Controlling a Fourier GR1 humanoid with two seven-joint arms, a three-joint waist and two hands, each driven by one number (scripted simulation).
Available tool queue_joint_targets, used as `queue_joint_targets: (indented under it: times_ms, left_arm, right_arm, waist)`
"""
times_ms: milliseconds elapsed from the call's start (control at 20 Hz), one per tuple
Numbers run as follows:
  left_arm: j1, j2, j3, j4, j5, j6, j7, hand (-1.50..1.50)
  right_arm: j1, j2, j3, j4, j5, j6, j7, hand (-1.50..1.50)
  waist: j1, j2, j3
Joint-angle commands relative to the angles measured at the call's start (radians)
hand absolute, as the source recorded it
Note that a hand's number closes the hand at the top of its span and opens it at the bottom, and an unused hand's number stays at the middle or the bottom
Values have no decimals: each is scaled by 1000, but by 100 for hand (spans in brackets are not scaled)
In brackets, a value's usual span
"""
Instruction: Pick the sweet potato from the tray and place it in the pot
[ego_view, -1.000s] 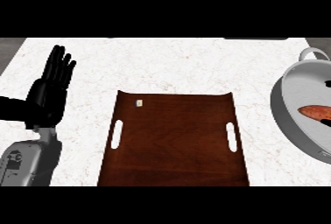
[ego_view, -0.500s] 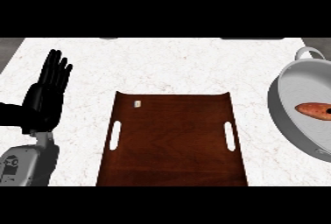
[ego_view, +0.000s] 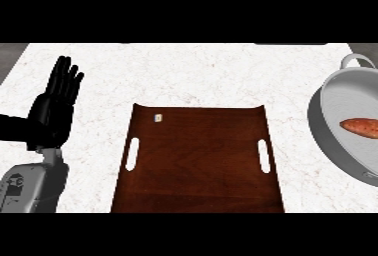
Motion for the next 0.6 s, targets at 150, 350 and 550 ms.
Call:
queue_joint_targets:
  times_ms: [150,350,550]
  left_arm:
    - [-33,-16,-8,14,-19,12,-16,0]
    - [-41,-2,0,23,12,-25,6,0]
    - [-25,18,22,5,27,-35,20,0]
  right_arm:
    - [9,-119,-91,165,-64,119,-89,-150]
    - [14,-155,-102,187,-66,107,-94,-150]
    - [76,-168,-112,208,-72,131,-123,-150]
  waist:
    - [10,9,4]
    - [18,13,6]
    - [20,14,8]
